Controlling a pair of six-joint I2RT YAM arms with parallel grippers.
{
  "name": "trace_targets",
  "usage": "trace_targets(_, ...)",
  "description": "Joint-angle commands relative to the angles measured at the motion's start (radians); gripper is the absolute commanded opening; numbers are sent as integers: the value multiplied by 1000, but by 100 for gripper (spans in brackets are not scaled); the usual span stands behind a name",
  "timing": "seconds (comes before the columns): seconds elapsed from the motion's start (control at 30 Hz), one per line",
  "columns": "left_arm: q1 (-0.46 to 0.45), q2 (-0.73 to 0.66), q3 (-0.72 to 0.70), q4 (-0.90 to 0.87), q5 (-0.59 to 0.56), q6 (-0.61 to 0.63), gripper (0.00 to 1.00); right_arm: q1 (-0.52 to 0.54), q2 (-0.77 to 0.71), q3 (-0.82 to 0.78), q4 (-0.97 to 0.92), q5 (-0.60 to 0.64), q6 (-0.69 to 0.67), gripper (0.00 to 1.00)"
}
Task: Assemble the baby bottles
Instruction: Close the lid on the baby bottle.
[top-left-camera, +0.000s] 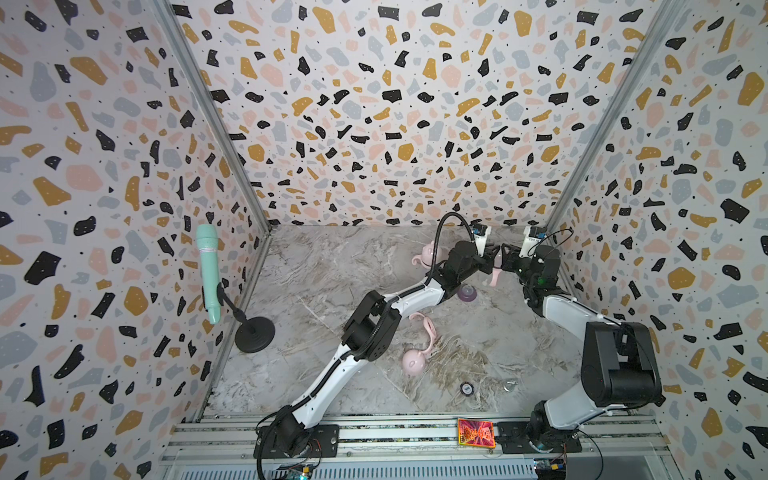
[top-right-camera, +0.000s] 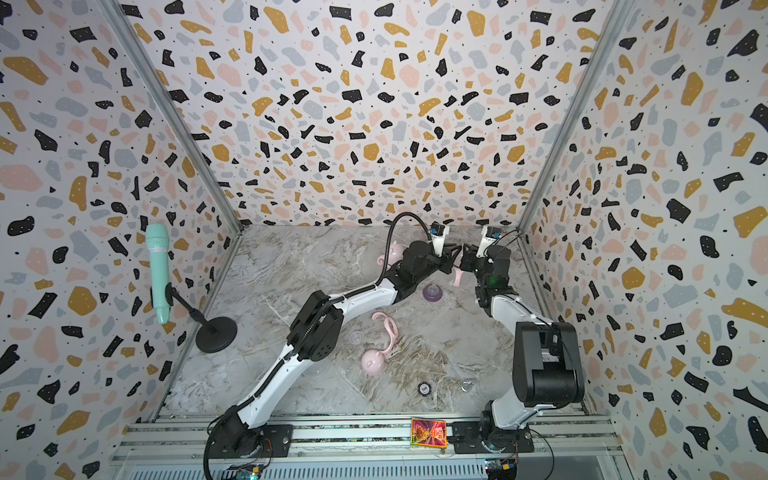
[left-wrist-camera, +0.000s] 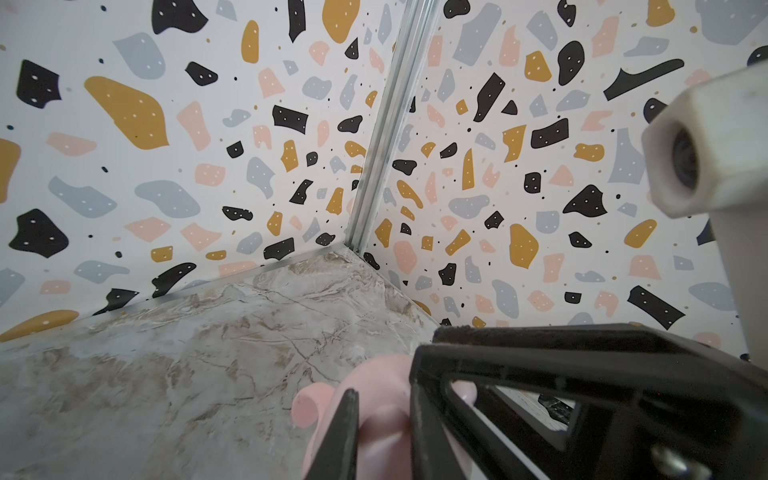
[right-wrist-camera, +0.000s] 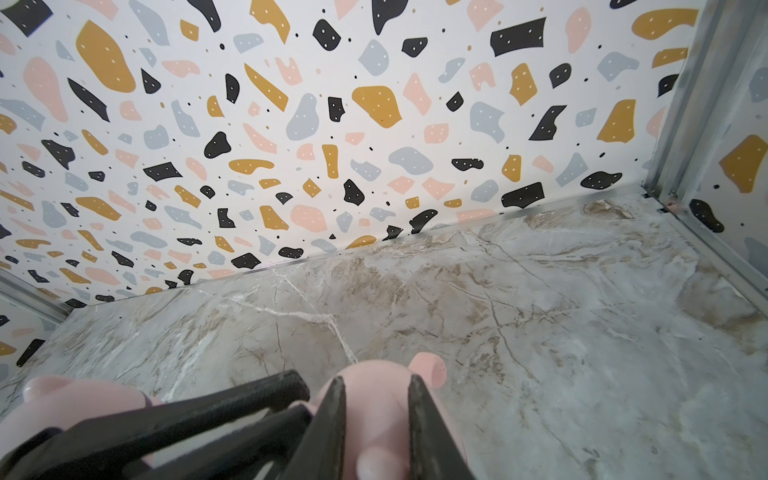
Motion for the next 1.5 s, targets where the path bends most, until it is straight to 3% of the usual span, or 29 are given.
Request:
trace_targets(0.0, -27, 21, -44, -156, 89, 23, 21, 54, 106, -117, -445, -75, 0, 26)
trace_targets(0.57, -26, 20, -34, -208, 135, 46, 22, 51, 126, -135, -424, -112, 40, 26)
trace_targets(0.93, 3, -63, 68, -268, 160, 26, 26, 1, 107, -65, -460, -102, 42, 26)
trace_targets(1.23, 22, -208, 51, -313, 159, 63, 32, -25, 99, -16, -484, -108, 27, 26)
trace_targets(1.47, 30, -408, -132, -297, 50, 127, 44, -25, 83, 16, -498, -113, 17, 26)
